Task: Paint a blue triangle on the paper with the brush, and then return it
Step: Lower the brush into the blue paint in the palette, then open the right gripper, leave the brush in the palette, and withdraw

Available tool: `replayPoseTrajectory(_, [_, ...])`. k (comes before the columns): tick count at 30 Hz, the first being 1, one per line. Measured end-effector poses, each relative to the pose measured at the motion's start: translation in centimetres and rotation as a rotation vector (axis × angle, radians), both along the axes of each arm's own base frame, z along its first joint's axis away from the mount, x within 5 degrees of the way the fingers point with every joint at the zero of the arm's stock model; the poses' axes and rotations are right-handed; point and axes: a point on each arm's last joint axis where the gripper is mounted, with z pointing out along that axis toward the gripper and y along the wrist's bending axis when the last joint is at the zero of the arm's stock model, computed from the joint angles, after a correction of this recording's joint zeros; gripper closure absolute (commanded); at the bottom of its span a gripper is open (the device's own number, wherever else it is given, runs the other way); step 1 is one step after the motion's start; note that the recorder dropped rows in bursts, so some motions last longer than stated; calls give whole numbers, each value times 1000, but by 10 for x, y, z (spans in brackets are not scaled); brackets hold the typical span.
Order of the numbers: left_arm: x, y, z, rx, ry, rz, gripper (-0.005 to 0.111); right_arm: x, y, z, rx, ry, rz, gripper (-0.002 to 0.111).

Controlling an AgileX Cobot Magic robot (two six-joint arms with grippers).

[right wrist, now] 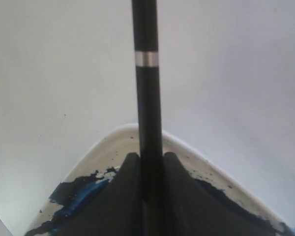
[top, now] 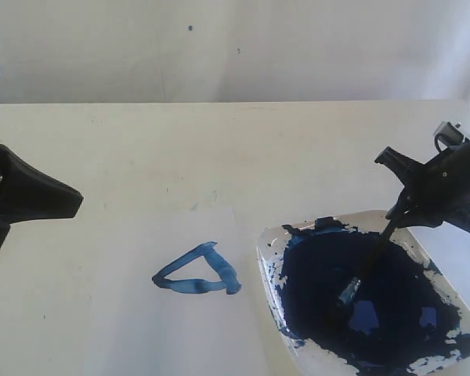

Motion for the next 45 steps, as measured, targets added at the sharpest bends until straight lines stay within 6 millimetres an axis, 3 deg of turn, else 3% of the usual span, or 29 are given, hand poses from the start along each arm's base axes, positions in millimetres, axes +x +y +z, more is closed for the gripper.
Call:
replayPoseTrajectory(22, [0,0,0,0,0,0,107,5,-2,-3,-14,-34,-21,108])
replayPoseTrajectory(32, [0,0,0,0,0,0,107,4,-2,-3,-15,-32,-19,71])
replayPoseTrajectory(36, [0,0,0,0,0,0,107,2,-2,7,-23,-49,1,68])
replayPoseTrajectory(41, [0,0,0,0,0,0,107,-13,-5,41,-85,-94,98,73])
replayPoseTrajectory(45, [0,0,0,0,0,0,107,-33,-10,66,-143,-142,153,109])
